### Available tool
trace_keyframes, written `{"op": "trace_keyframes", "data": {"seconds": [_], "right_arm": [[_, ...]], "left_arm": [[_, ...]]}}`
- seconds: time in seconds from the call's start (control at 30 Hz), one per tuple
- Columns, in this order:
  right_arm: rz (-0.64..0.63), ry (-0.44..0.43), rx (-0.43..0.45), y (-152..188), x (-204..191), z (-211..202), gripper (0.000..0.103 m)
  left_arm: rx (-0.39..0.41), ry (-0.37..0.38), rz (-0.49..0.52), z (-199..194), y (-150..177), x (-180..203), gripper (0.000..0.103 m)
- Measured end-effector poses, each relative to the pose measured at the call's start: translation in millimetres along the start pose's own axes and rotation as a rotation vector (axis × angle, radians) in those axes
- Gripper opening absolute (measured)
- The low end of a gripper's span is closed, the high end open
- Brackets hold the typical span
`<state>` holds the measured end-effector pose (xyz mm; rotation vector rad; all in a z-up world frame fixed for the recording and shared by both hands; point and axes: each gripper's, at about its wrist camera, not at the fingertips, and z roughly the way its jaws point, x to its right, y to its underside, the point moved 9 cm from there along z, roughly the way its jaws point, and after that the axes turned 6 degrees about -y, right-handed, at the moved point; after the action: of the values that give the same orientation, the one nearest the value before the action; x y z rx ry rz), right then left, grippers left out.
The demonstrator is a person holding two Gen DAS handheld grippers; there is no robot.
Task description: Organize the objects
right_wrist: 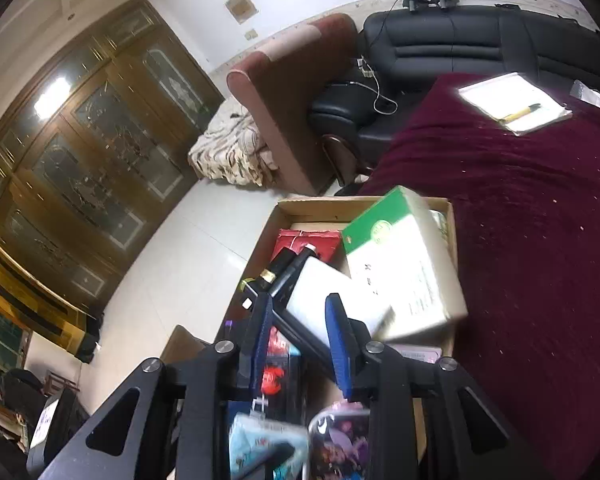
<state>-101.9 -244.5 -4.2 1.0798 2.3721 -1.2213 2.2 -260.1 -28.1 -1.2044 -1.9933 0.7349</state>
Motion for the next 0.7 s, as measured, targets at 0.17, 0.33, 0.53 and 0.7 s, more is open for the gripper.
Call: {"op": "trace_keyframes", "data": {"seconds": [0.17,0.33,0.53,0.7], "right_arm": [[0.008,0.008,0.025,12,11,-23,0.046],[0.005,0.027,0.047,23,23,-42,0.052],[-0.010,0.064,0.089,35,43,-67,0.063],[0.003,0.096,0.136,44,65,-89,0.079]], "left_arm": [[0.024,-0.063,0.049,-1,0,8,0.053],[0.054,-0.103,0.086,-5,-2,19,0.058],[0.111,-0.184,0.159,-14,-5,33,0.070],[0.149,-0.257,0.218,-19,-6,45,0.078]]}}
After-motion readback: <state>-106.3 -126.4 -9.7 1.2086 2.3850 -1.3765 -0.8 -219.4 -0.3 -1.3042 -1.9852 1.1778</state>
